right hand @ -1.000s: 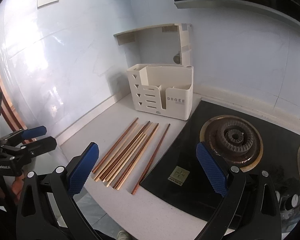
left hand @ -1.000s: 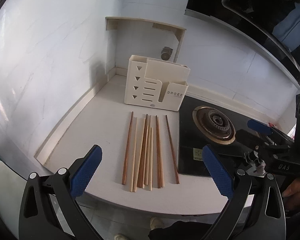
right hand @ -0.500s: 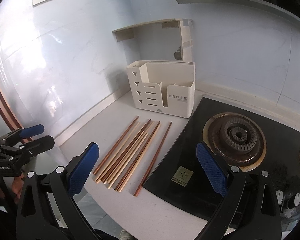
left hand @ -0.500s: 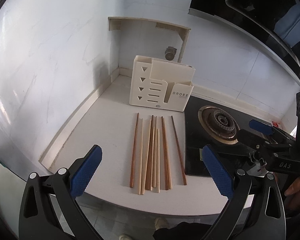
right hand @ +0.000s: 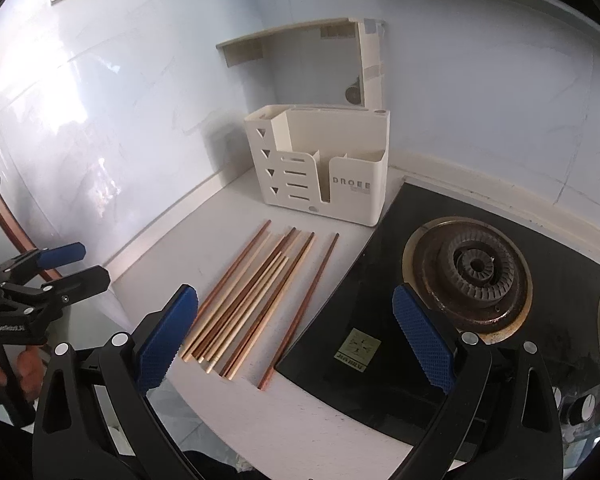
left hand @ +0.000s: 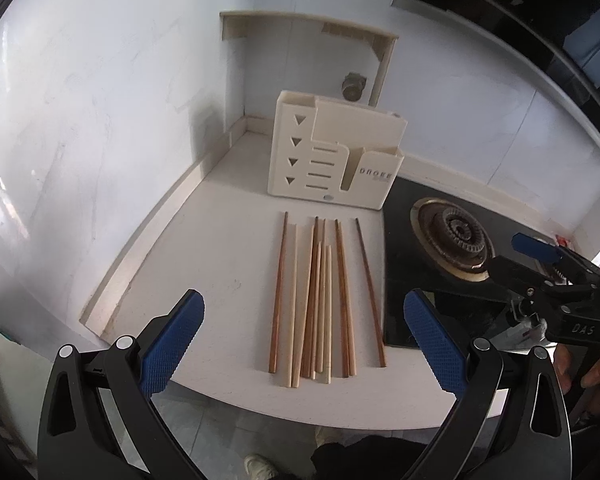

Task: Organize utensils
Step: 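Move both tools toward the row of chopsticks on the counter, then grasp a dark brown chopstick with the right tool while the left tool grasps another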

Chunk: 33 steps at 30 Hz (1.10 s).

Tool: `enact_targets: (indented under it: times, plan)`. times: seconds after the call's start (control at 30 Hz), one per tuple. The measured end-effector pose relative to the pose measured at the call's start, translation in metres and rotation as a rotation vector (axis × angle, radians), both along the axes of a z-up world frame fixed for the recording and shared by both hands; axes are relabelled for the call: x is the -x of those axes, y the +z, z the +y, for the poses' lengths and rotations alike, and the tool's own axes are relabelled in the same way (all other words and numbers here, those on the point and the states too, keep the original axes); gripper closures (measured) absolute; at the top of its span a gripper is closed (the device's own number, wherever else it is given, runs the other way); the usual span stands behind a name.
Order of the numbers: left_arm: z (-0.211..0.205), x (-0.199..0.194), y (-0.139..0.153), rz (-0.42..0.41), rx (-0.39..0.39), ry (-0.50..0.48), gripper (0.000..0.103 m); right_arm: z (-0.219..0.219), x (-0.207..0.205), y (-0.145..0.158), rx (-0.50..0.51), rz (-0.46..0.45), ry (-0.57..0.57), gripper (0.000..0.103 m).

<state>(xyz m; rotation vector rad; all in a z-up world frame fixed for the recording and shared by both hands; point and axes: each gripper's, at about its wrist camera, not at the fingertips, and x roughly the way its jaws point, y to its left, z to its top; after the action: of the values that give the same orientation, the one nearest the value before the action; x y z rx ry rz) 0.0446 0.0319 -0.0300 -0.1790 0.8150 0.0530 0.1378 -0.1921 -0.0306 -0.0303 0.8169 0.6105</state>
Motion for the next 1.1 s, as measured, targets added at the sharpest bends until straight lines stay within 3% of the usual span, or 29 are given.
enact_targets:
  times: [0.37, 0.7, 0.9, 1.1]
  plan:
    - [0.026, -0.033, -0.014, 0.129, 0.072, 0.037, 0.006, 0.01, -0.032, -0.011, 0.06, 0.111, 0.004, 0.004]
    - [0.033, -0.064, -0.036, 0.25, 0.016, -0.062, 0.008, 0.034, -0.049, -0.028, 0.138, 0.216, -0.039, 0.004]
    - [0.04, -0.079, -0.056, 0.357, 0.035, -0.091, 0.009, 0.05, -0.064, -0.042, 0.178, 0.283, -0.03, 0.004]
    - [0.039, -0.09, -0.064, 0.409, -0.012, -0.141, 0.01, 0.062, -0.079, -0.059, 0.19, 0.387, -0.045, 0.004]
